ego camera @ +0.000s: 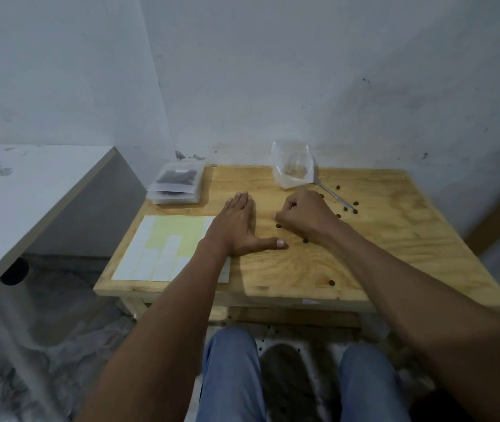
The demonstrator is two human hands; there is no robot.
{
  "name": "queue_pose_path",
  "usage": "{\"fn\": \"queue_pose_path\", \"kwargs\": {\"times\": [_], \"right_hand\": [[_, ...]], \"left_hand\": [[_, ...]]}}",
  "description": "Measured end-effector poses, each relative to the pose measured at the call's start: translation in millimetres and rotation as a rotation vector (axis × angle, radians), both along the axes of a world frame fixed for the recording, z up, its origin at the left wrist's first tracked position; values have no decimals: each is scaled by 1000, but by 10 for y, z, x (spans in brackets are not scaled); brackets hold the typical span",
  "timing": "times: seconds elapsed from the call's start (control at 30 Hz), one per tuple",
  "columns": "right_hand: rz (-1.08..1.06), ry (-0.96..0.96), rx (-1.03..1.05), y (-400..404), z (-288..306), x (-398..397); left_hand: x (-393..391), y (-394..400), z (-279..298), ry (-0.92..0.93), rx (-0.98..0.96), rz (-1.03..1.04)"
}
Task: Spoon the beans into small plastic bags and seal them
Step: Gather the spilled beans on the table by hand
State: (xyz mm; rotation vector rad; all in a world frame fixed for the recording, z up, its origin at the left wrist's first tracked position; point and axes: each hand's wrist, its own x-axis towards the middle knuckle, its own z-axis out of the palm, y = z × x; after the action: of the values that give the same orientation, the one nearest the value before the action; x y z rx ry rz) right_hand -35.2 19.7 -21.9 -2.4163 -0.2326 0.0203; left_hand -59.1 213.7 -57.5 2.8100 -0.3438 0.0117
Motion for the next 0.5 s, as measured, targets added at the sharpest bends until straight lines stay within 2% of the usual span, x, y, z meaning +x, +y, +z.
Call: {"fn": "queue_pose_path", "kwargs": {"times": [0.13,0.27,0.5], "right_hand": [[74,-62,-140,-23,-66,-56],[88,-113,-150,-15,-109,-73],[82,-95,-210,60,-76,-74]], "left_hand": [[-24,-2,-2,3,-8,10],[-26,-1,-6,1,-18,22],[-3,5,-23,-3,-15,23]]}}
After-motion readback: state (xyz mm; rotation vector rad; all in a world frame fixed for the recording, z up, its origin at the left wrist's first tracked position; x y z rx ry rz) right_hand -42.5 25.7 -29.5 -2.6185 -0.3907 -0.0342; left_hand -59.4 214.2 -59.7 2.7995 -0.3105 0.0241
